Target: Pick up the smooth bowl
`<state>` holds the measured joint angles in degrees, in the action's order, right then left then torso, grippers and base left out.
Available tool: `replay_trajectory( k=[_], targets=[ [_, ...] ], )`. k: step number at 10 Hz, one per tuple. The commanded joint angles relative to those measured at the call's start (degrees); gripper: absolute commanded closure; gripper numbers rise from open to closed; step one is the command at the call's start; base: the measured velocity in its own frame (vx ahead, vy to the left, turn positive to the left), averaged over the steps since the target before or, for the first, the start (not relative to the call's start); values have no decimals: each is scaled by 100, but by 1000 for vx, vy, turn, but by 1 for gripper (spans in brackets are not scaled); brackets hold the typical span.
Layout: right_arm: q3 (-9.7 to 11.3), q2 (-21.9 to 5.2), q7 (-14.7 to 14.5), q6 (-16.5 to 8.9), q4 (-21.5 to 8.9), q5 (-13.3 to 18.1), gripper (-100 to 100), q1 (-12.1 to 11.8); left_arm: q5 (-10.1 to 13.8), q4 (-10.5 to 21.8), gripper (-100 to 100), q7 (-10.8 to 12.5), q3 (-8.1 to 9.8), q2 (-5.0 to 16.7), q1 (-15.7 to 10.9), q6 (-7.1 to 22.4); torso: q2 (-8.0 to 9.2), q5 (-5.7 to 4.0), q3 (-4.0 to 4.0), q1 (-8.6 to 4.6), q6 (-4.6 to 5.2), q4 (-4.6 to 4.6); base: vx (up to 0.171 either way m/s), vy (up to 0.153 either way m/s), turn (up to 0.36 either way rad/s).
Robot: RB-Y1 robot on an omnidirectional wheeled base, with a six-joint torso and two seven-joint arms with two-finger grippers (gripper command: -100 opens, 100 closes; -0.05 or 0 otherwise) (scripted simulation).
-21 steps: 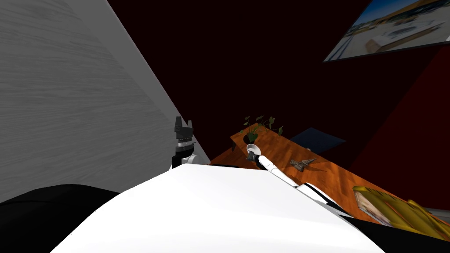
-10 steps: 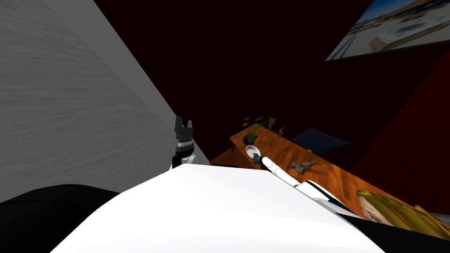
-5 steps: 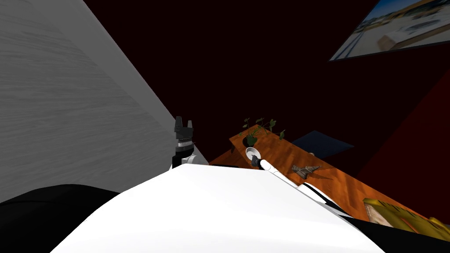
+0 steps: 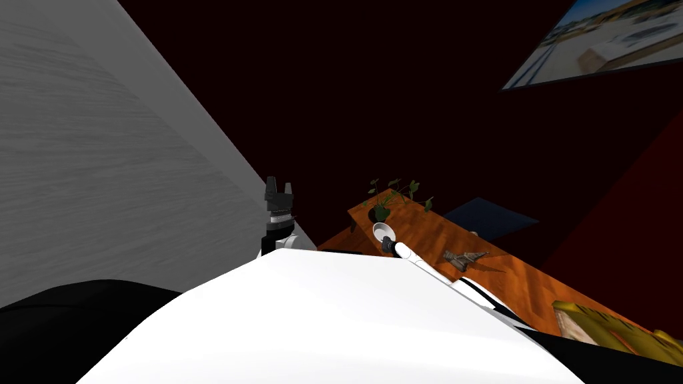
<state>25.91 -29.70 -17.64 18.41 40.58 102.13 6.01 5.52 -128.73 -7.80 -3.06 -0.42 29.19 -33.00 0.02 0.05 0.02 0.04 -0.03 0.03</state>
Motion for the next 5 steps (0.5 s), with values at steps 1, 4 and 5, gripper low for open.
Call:
replay_trajectory(
  k=[1, 4, 5],
  targets=[
    [0, 0, 0, 0, 0, 0, 0, 0, 0, 0, 0, 0, 0, 0, 0, 0, 0, 0, 0, 0, 0, 0, 0, 0, 0],
    [-83, -259, 79, 363, 76, 16, 100, 204, 0, 0, 0, 0, -1, -1, -1, 0, 31, 8, 18, 29, -1, 7, -77, 61, -48],
    [-59, -211, 98, 298, 47, 42, 100, 204, 0, 0, 0, 0, -1, -1, -1, 0, 36, 11, 22, 29, 1, 9, -34, 23, -12]
  ],
)
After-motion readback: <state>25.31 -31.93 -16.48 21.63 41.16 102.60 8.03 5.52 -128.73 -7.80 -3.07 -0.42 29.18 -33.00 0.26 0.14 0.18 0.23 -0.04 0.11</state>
